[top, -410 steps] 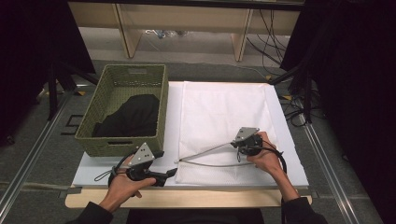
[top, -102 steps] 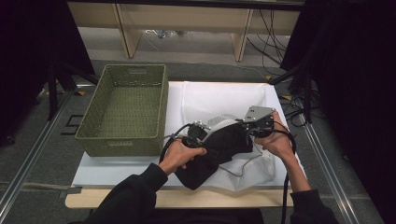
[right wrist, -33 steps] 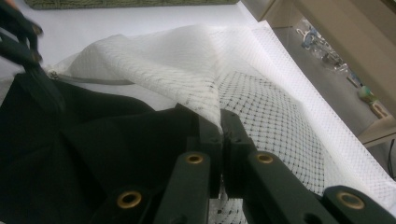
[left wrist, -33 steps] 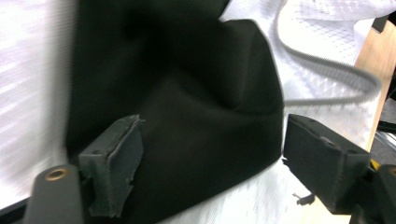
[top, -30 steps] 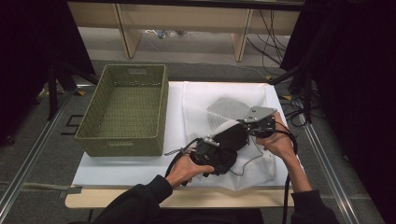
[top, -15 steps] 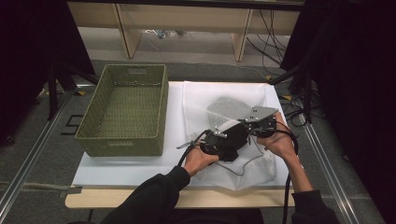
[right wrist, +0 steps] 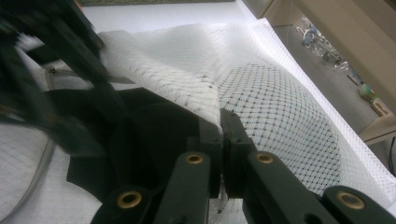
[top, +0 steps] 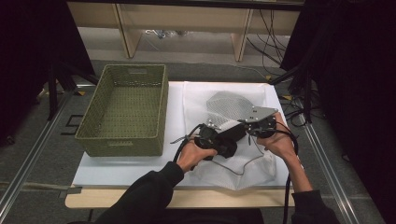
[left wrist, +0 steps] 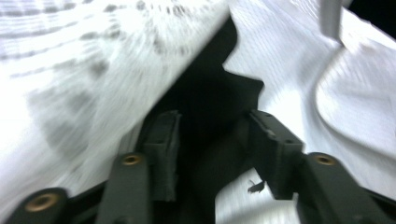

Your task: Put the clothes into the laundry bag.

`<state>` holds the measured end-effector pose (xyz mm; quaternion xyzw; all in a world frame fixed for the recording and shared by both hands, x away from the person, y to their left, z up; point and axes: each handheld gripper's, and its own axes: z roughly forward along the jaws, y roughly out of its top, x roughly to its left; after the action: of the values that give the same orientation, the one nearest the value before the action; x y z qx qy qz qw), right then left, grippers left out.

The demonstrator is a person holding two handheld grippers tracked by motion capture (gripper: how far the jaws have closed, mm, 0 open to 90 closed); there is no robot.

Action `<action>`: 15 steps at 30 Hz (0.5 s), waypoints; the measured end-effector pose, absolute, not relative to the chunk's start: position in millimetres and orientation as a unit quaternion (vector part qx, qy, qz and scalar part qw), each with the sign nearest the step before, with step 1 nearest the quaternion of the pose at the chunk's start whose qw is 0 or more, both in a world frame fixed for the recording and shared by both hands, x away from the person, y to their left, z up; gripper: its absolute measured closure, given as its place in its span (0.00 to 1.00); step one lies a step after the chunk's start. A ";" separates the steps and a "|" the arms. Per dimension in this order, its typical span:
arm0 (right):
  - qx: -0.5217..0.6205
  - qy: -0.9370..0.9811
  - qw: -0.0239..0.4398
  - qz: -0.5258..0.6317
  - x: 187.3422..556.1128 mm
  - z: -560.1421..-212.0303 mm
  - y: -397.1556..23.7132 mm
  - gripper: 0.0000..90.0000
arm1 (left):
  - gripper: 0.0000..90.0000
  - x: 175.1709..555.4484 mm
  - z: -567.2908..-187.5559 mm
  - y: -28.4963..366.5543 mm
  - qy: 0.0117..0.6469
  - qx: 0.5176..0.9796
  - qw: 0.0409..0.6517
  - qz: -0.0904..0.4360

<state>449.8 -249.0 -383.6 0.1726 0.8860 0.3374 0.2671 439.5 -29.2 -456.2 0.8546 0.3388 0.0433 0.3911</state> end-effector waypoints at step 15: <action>0.177 0.885 0.269 0.336 449.4 -384.3 -248.5 1.00 | 0.95 446.0 -479.9 -24.0 0.329 0.878 0.343 0.056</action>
<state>449.4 -248.5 -384.3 0.1766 0.8853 0.3359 0.2688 446.0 -24.0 -479.9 0.8781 0.3290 0.0564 0.3429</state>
